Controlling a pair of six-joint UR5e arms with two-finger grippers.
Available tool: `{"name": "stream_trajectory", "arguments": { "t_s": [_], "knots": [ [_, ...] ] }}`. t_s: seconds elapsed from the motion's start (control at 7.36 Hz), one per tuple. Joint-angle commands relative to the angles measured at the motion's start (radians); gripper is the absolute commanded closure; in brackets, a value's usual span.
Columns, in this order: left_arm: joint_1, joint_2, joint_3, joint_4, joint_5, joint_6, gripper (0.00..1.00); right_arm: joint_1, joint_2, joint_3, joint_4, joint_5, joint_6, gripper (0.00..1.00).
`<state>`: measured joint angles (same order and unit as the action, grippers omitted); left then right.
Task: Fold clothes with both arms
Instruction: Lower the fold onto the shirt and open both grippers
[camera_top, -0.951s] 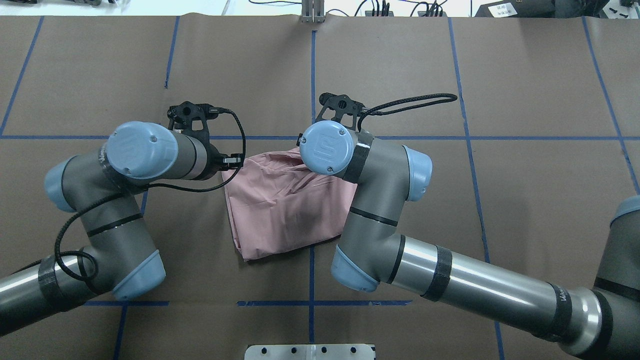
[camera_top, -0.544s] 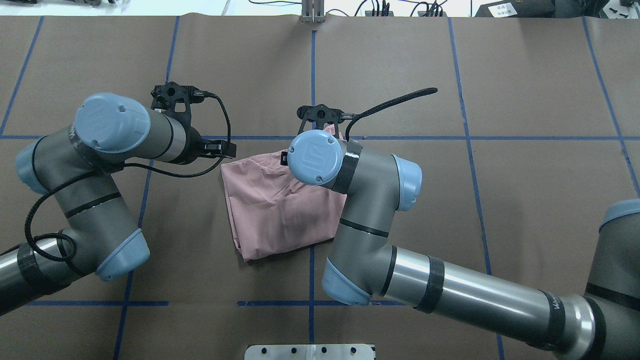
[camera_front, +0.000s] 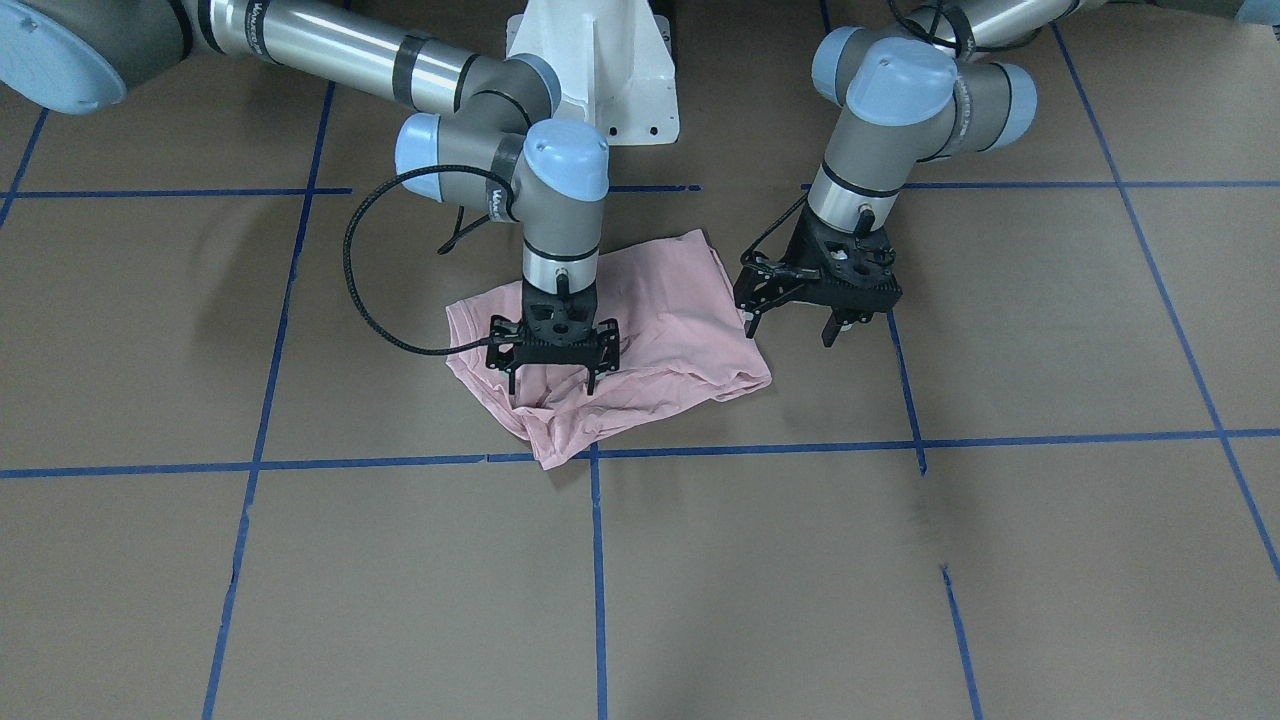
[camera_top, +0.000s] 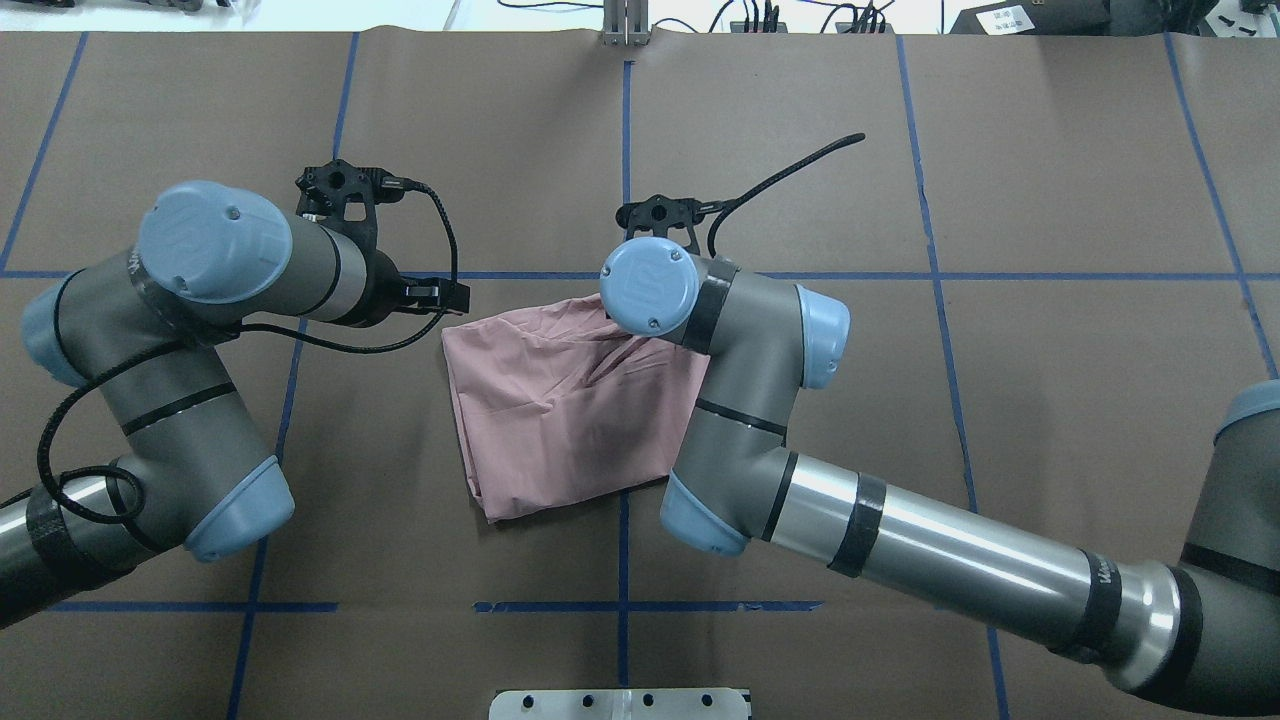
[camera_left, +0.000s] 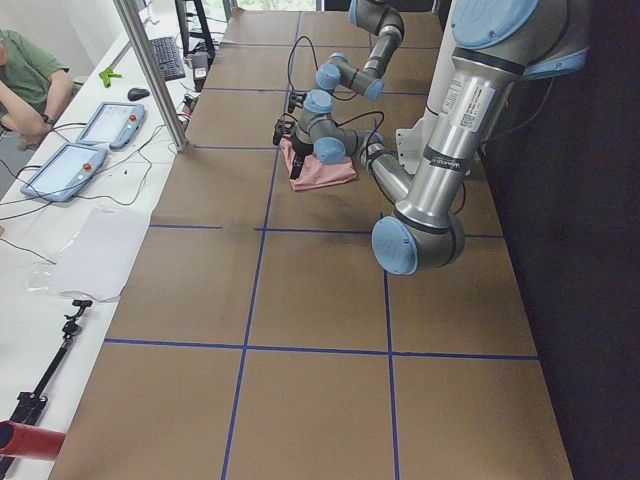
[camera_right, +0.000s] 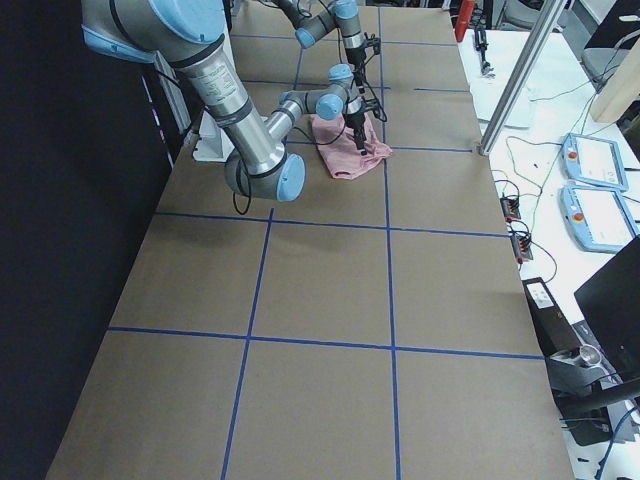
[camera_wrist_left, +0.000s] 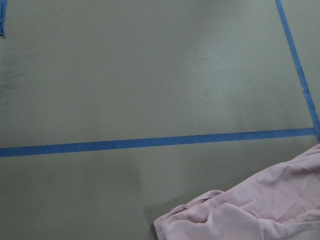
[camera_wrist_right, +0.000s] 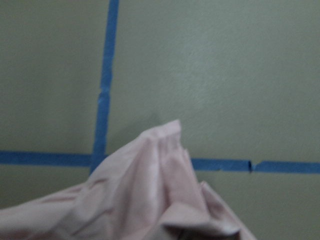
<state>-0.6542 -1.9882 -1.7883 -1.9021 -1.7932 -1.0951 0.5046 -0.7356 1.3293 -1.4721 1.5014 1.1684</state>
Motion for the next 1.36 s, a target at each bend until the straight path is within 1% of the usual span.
{"name": "stream_trajectory", "arguments": {
  "t_s": [0.0,0.14,0.27,0.41,0.54,0.68,0.82,0.95,1.09,1.22],
  "knots": [
    [0.005,-0.001,-0.002,0.0,0.0,0.0,0.0,0.087,0.005,-0.112,0.001,0.005,-0.09,0.0],
    [0.008,-0.001,0.0,0.0,0.0,-0.017,0.0,0.13,-0.002,-0.158,-0.002,0.008,-0.136,0.0],
    [0.01,-0.004,-0.002,0.0,-0.002,-0.019,0.0,0.176,-0.017,-0.165,-0.007,0.032,-0.194,0.0],
    [0.01,-0.008,-0.003,0.0,-0.002,-0.019,0.0,0.233,-0.037,-0.163,-0.007,0.116,-0.249,0.0],
    [0.01,-0.009,-0.003,0.0,-0.002,-0.017,0.0,0.277,-0.065,-0.127,-0.002,0.187,-0.318,0.0],
    [0.008,-0.008,-0.017,0.003,-0.005,-0.003,0.0,0.319,-0.102,-0.039,-0.005,0.266,-0.343,0.0],
    [-0.011,0.006,-0.061,0.02,-0.006,0.047,0.0,0.345,-0.184,0.073,-0.008,0.337,-0.352,0.0],
    [-0.071,0.055,-0.1,0.049,-0.049,0.177,0.0,0.377,-0.27,0.211,-0.066,0.37,-0.443,0.0],
    [-0.178,0.101,-0.1,0.051,-0.134,0.345,0.0,0.435,-0.325,0.331,-0.186,0.409,-0.604,0.0],
    [-0.29,0.162,-0.1,0.051,-0.188,0.549,0.0,0.512,-0.403,0.44,-0.276,0.446,-0.747,0.0]
  ]
}}
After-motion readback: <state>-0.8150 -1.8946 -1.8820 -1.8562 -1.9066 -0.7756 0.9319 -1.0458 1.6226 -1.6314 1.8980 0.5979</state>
